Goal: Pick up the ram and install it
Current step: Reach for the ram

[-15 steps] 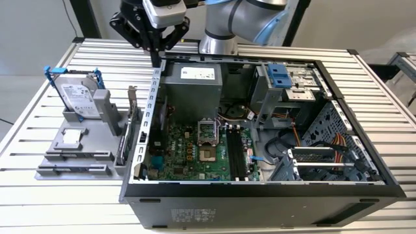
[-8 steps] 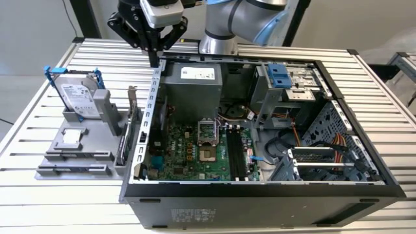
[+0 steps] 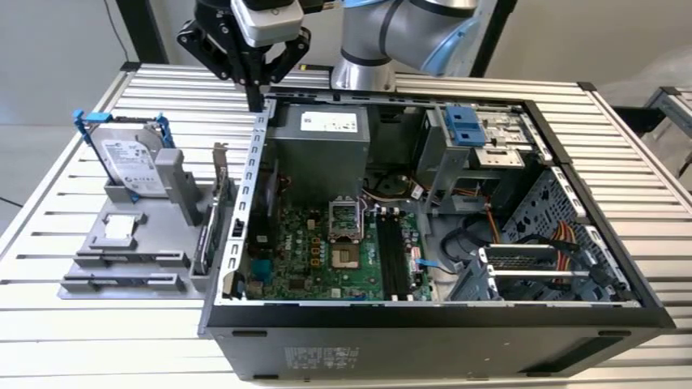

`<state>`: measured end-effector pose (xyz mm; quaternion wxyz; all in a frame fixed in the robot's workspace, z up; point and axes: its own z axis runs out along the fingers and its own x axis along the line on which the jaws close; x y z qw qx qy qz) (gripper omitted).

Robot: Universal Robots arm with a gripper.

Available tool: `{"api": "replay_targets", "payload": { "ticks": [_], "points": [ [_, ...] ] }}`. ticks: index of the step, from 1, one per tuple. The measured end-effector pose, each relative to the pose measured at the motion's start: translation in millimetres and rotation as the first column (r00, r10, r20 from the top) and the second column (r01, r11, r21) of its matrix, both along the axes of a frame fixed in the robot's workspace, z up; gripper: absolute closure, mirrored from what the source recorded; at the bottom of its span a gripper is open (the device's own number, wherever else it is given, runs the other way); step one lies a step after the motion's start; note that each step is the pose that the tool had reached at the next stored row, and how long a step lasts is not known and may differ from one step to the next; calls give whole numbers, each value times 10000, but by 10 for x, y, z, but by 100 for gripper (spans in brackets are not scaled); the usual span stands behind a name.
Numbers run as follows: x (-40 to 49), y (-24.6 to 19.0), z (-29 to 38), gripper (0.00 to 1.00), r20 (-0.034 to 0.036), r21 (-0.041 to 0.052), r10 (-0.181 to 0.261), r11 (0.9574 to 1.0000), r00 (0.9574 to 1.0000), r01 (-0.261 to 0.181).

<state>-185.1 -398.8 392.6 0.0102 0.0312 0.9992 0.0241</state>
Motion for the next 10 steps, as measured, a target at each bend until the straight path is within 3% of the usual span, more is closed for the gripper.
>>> {"api": "replay_targets", "payload": {
  "ticks": [10],
  "points": [
    [-40, 0, 0, 100, 1, 0, 1, 10000, 10000, -1]
  ]
}}
